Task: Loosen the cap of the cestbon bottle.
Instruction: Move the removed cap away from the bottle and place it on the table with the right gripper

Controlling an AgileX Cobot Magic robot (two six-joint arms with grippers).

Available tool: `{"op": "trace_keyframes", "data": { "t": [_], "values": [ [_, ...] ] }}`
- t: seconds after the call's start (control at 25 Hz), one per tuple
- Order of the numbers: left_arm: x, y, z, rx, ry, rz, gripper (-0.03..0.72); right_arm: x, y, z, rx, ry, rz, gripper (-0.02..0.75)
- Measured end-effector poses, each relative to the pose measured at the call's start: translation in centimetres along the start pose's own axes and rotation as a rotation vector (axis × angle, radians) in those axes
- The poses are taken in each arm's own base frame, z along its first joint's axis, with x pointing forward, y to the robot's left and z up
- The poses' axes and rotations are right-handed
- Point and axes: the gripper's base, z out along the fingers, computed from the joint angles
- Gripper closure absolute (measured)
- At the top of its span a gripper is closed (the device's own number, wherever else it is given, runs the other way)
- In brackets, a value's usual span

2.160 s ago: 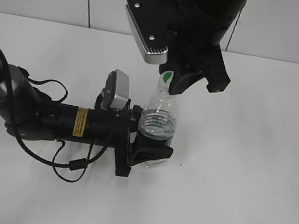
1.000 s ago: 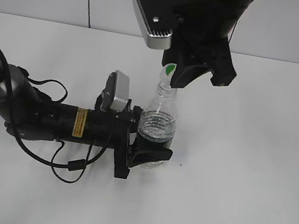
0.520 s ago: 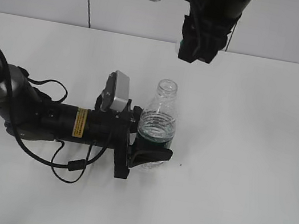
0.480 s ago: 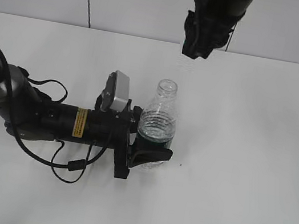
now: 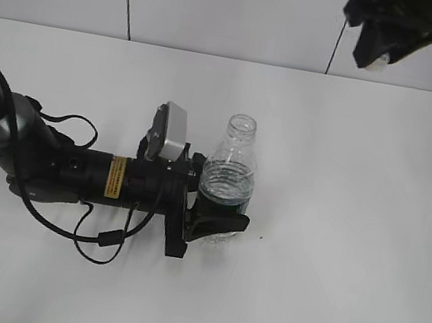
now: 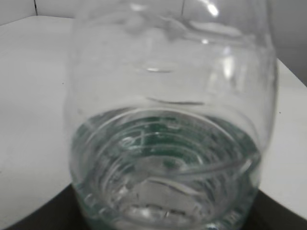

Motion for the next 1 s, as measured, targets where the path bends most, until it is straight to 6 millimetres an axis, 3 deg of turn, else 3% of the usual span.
{"op": "trace_keyframes", "data": {
  "t": [0.2, 0.4, 0.76, 1.0],
  "values": [
    [0.0, 0.0, 0.0, -0.004, -0.001, -0.001, 0.286, 2.2, -4.8, 1.7, 0.019, 0.068, 0.247, 0.444],
    [0.0, 0.0, 0.0, -0.004, -0.001, -0.001, 0.286, 4.7, -7.8, 5.4, 0.023, 0.158, 0.362, 0.444],
    [0.0, 0.0, 0.0, -0.004, -0.002, -0.002, 0.286, 6.6, -8.7, 13.9, -0.013, 0.246, 0.42, 0.444],
    [0.0, 0.0, 0.0, -0.004, -0.002, -0.002, 0.286, 7.2, -8.8, 17.1, -0.017, 0.263, 0.438, 0.444]
  ]
}}
